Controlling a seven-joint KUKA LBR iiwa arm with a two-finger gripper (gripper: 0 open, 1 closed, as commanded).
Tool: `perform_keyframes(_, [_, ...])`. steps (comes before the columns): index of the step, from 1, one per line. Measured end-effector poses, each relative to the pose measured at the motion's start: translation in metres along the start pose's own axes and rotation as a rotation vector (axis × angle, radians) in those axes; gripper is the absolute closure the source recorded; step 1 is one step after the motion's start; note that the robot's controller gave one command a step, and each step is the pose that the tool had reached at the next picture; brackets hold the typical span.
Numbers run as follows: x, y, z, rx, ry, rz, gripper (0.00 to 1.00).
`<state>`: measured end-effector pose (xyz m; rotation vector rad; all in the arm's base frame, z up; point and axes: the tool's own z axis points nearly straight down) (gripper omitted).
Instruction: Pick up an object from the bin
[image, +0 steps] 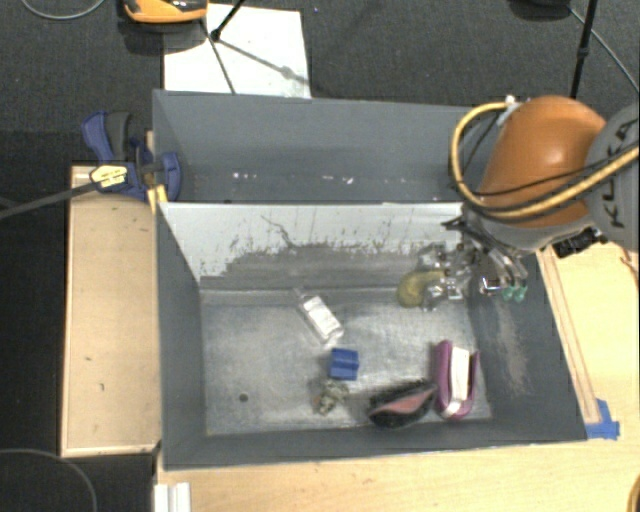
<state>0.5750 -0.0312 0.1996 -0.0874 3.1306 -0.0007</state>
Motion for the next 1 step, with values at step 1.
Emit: perform_keyframes(1, [-0.0017,0.0149,-0.052,-0.001,0.0,-0.341,1.0])
